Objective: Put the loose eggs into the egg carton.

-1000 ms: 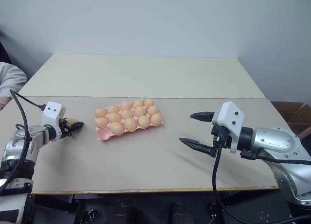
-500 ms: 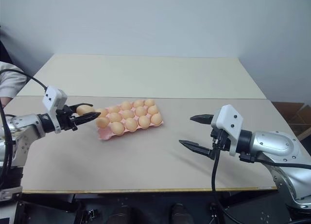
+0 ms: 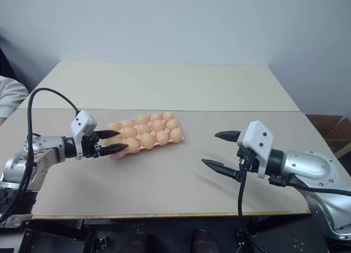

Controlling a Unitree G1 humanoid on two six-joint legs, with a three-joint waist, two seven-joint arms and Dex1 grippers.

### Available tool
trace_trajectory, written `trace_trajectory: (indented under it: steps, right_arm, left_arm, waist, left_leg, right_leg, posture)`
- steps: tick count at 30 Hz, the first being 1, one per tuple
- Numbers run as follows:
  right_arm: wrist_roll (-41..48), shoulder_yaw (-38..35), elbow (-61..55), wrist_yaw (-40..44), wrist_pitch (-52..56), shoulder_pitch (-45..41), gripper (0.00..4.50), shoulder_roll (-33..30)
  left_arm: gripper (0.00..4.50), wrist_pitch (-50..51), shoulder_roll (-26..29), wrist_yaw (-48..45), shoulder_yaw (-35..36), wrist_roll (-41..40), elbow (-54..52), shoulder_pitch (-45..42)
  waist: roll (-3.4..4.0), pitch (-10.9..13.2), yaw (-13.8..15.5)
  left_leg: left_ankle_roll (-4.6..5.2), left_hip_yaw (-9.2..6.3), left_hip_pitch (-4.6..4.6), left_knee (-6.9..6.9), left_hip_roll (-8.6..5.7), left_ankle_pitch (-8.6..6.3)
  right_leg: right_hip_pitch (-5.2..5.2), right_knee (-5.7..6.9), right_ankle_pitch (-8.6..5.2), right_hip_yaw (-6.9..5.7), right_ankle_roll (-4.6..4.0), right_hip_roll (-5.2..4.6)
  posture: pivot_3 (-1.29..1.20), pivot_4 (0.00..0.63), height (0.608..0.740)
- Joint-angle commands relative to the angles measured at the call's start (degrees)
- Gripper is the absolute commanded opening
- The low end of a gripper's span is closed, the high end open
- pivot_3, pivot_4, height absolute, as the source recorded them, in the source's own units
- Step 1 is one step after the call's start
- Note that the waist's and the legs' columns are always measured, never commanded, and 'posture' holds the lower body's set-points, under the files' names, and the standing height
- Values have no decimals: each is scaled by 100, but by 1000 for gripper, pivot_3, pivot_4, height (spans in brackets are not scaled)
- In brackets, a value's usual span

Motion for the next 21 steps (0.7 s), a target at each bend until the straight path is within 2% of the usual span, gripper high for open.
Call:
trace_trajectory:
  steps: [1,5,9,15,19,21]
  right_arm:
    - [40,-167,-146,-45,-86,-83,4500,8]
    - [54,-151,-128,-37,-86,-108,4500,20]
    - [170,-197,-27,39,-90,-202,4500,29]
    - [-56,-53,344,331,-291,-265,4500,-44]
    - [-142,-19,614,481,-427,-309,4500,5]
    - [-99,-37,720,557,-485,-364,4500,44]
  left_arm:
    - [4476,-192,147,-9,264,-46,-186,45]
    - [4476,-110,147,160,732,-281,-261,86]
    - [4476,60,464,3,1340,-603,-695,541]
    - [4476,185,749,-244,2733,-1105,-1635,2099]
    - [4476,-22,391,97,3448,-1100,-2322,2964]
    - [4476,181,264,215,3684,-1321,-2707,3256]
  waist:
    - [0,0,2]
    - [0,0,4]
    - [0,0,-49]
    - [1,0,-84]
    - [1,0,-70]
    - [0,0,-37]
  left_leg:
    - [0,0,0,0,0,0]
    - [0,0,-1,0,0,0]
    - [0,2,-1,-1,1,0]
    - [0,4,1,-2,3,-1]
    - [-1,4,5,-2,4,-1]
    - [-1,5,4,-2,4,-1]
  right_leg:
    - [0,0,0,0,0,0]
    - [0,-1,0,-1,0,-1]
    - [-2,-2,0,3,0,0]
    - [-5,-3,-14,3,-22,-3]
    - [-3,-2,-23,1,-36,-3]
    - [-3,-3,-23,1,-36,-5]
  posture:
    - [0,150,740]
    - [0,150,740]
    - [0,150,740]
    - [0,150,740]
    - [0,150,740]
    - [0,150,740]
